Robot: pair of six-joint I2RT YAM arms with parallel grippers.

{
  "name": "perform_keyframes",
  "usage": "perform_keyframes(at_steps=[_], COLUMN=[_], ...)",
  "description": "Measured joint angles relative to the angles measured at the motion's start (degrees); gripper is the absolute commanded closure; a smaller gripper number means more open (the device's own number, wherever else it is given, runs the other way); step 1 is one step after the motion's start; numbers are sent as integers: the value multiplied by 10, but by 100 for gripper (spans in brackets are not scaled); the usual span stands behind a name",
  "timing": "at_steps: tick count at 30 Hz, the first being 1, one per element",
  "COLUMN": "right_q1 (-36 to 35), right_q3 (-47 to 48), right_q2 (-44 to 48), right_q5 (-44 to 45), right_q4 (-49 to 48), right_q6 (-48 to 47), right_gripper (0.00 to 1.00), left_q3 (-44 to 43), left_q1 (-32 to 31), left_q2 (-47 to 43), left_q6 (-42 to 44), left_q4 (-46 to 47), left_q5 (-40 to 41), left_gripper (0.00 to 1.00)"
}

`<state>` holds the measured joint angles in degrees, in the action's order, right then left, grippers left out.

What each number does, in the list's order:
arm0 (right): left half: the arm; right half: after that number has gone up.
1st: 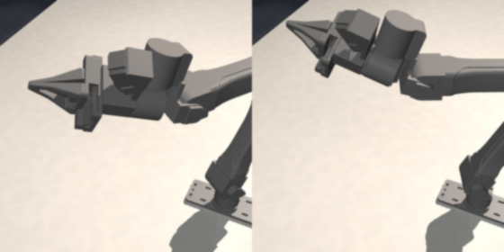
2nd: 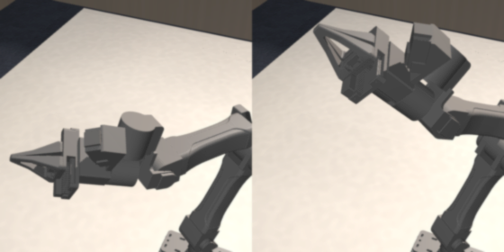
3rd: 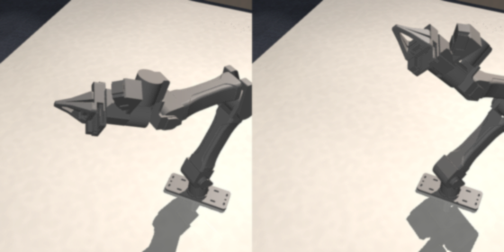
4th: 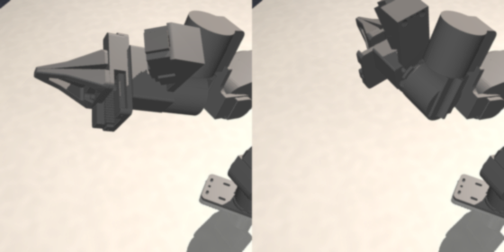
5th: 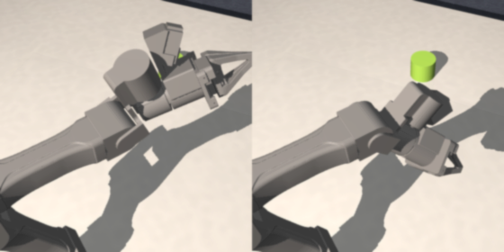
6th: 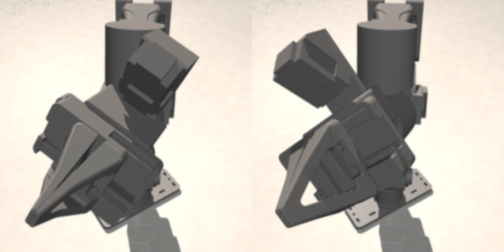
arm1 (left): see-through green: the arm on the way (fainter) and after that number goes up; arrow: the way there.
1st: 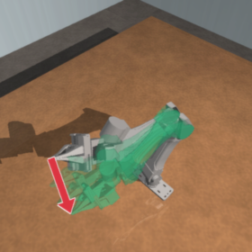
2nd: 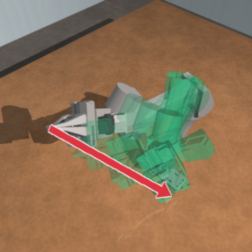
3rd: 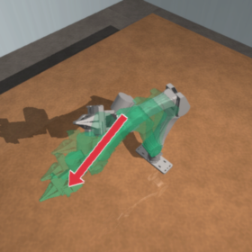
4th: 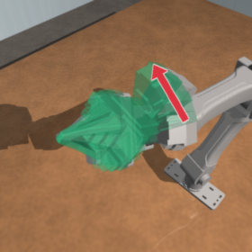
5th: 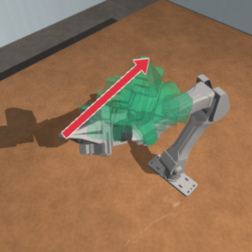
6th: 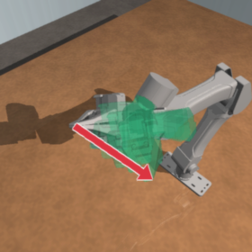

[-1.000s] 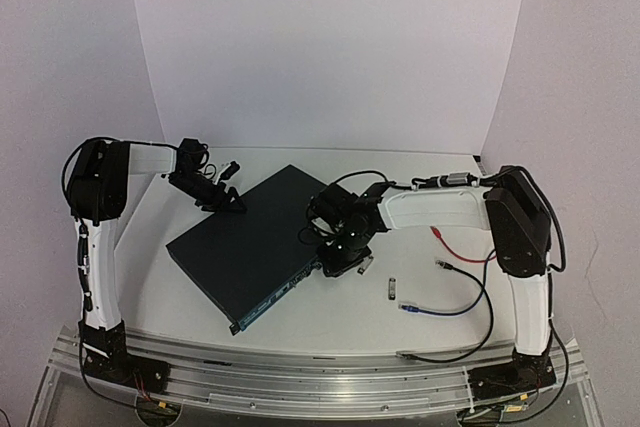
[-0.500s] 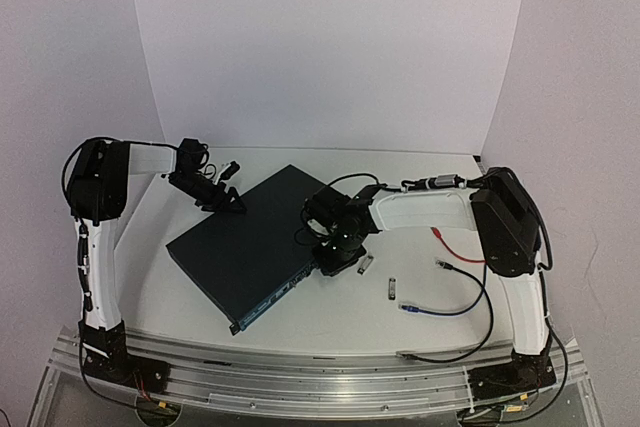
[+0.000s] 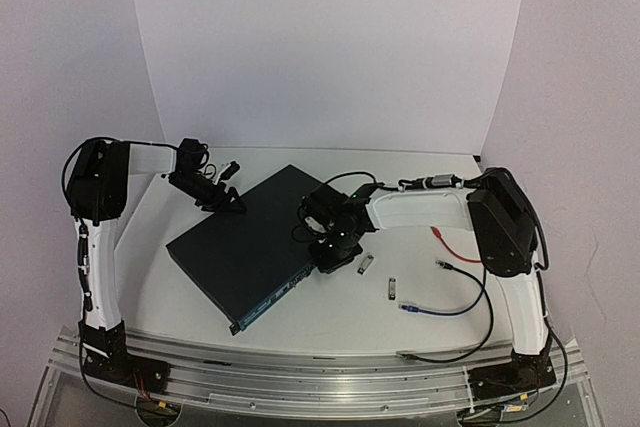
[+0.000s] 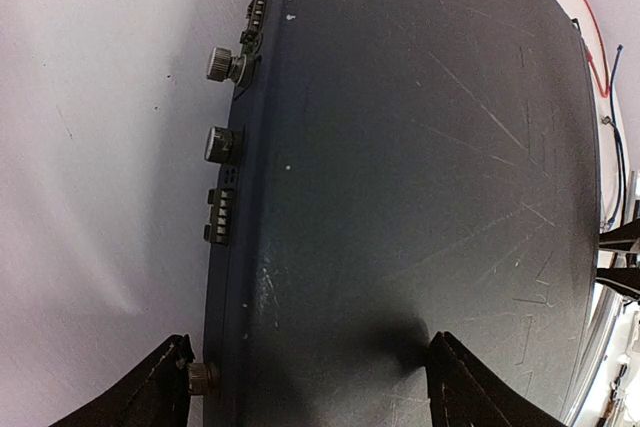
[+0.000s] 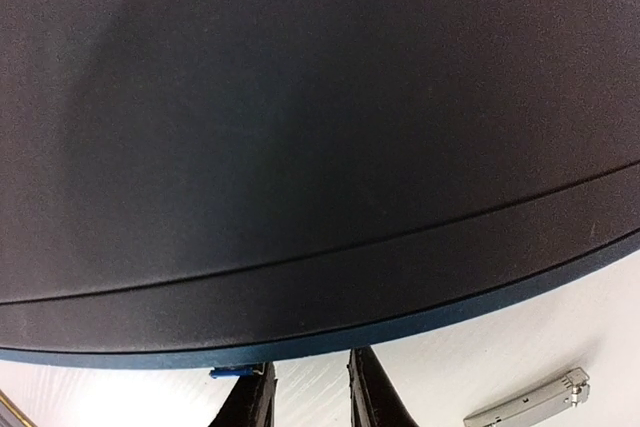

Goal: Insert the plug into the switch port

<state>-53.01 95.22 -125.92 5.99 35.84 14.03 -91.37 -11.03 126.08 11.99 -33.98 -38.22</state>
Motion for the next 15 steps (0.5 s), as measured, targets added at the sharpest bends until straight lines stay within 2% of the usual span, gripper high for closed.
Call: perform_keyframes(at_steps=[15], right_q1=[-3], right_q3=[-34], right_q2=[-2], right_q5=[10], right_q4=[-52], right_q6=[88], right_gripper=[78], left_q3=[6], left_q1=[0], left_q2=[-1], left_q6=[-4], left_q4=[8], left_q5=[-2], left_gripper=[22])
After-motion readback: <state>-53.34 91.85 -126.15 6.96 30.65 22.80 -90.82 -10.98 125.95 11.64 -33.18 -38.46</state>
